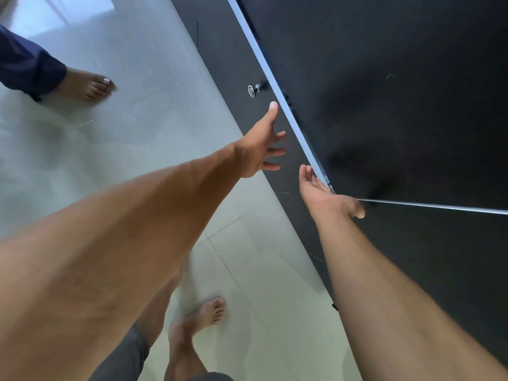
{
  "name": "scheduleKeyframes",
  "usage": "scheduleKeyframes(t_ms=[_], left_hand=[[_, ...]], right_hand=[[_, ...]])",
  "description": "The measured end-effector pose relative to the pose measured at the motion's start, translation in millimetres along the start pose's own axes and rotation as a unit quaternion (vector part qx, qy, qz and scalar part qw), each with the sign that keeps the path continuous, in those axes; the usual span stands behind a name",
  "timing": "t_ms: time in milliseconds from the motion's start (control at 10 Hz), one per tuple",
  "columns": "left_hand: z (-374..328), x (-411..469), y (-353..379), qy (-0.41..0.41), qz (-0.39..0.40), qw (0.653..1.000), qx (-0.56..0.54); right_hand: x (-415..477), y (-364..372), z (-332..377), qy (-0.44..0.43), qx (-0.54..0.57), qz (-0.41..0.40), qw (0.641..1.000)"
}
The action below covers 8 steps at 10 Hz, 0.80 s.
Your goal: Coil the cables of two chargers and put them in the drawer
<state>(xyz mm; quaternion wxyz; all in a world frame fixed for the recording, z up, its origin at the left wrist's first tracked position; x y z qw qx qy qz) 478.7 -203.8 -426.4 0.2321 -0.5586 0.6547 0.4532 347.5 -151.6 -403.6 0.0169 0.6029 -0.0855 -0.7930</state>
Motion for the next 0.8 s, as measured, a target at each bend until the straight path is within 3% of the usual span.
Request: scheduleKeyframes(t_ms=[400,600,700,800], left_hand=[[-5.4,15.8,30.6,0.004,-0.016,0.999,-0.049],[-5.5,21.9,27.7,0.018,-0.037,0.999,-0.02],[2.2,16.8,32.6,0.019,-0.043,0.999,-0.013],[8.7,6.4,48.8,0.045,-0.071,0.996,0.011]], right_hand=[[-1.7,11.8,16.9,-0.002,0.028,-0.022,0.999],[-6.5,20.8,14.6,0.026,0.036,-0.01,0.999],[-0.4,12.0,21.2,0.037,0.002,0.027,0.999],[1.1,-6.8,35.7,0.021,-0.12,0.007,0.992]])
Point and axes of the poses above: each hand's wrist, its own x-axis towards the middle knuckle, its own y-axis out of the palm, z = x × y, the point moved 1 cm from there along x, towards the middle knuckle, and after that the axes turned 7 degrees about -z, right-handed, at the moved point
